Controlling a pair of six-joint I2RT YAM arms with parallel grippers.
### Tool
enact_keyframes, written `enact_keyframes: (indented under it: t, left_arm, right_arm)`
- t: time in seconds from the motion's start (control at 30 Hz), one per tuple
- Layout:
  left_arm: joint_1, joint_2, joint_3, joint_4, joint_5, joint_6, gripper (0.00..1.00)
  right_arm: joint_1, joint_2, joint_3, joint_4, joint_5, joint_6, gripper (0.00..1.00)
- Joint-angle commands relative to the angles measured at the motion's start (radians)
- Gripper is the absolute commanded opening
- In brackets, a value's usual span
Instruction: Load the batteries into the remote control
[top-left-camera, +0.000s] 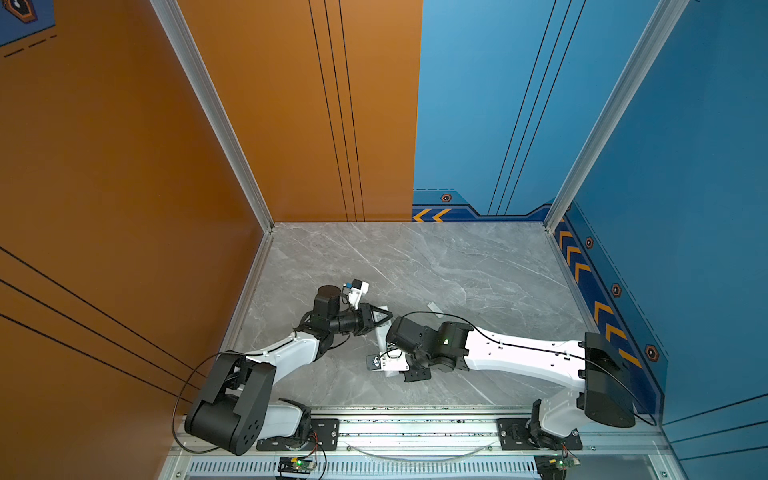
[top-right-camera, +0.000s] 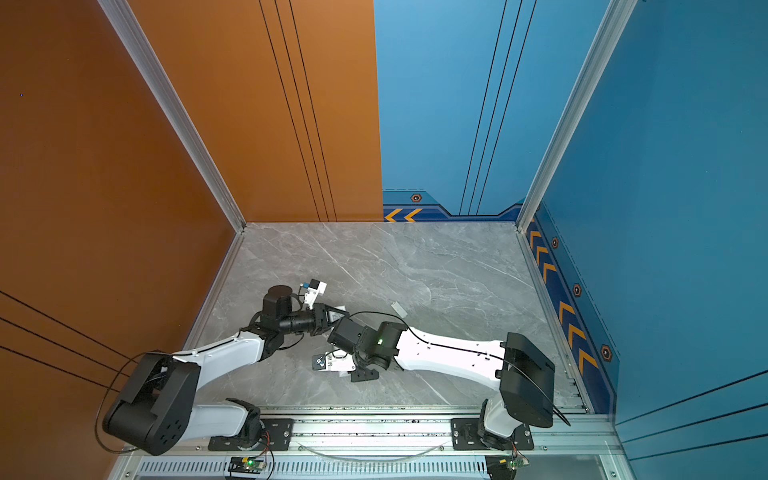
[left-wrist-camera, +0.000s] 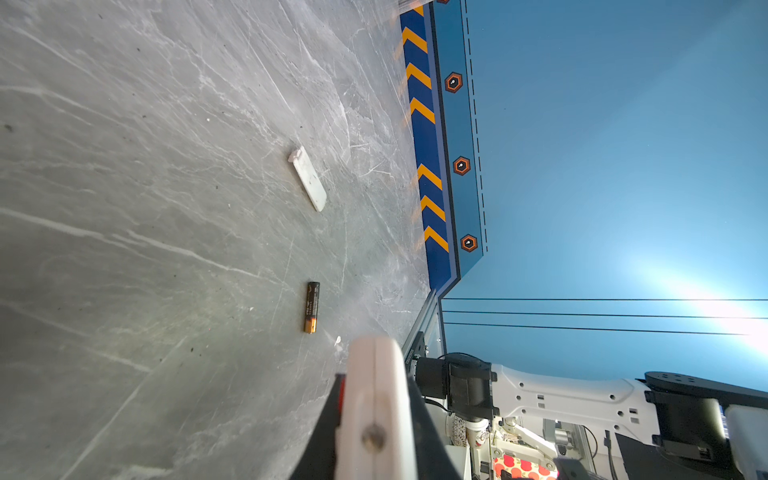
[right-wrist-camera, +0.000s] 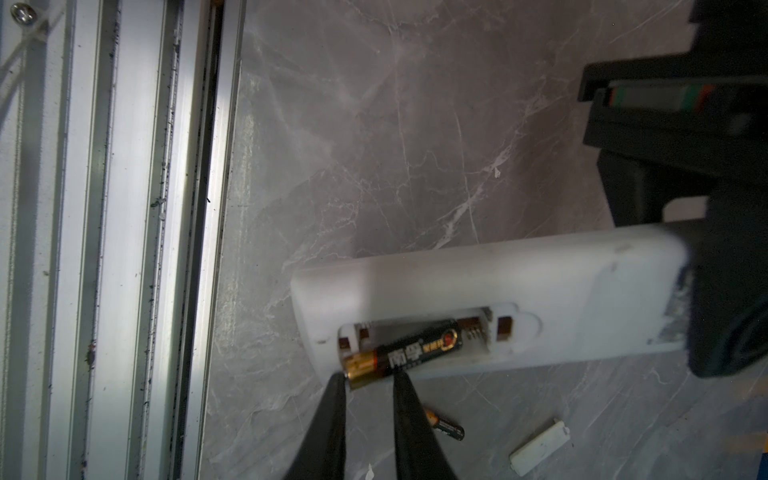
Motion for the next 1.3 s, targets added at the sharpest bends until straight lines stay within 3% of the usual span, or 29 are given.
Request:
enact_keyframes:
  t: [0.0, 1.27]
  left_arm:
    - [-0.007, 0.004, 0.028, 0.000, 0.028, 0.003, 0.00]
    - [-0.019, 0.007, 0.029, 0.000, 0.026, 0.008, 0.00]
  right_arm:
    - [0.007, 0.014, 0.023, 0.021, 0.034, 0.005, 0.18]
    - [0.005, 0.081, 0.055, 0.032, 0.104, 0.052, 0.11]
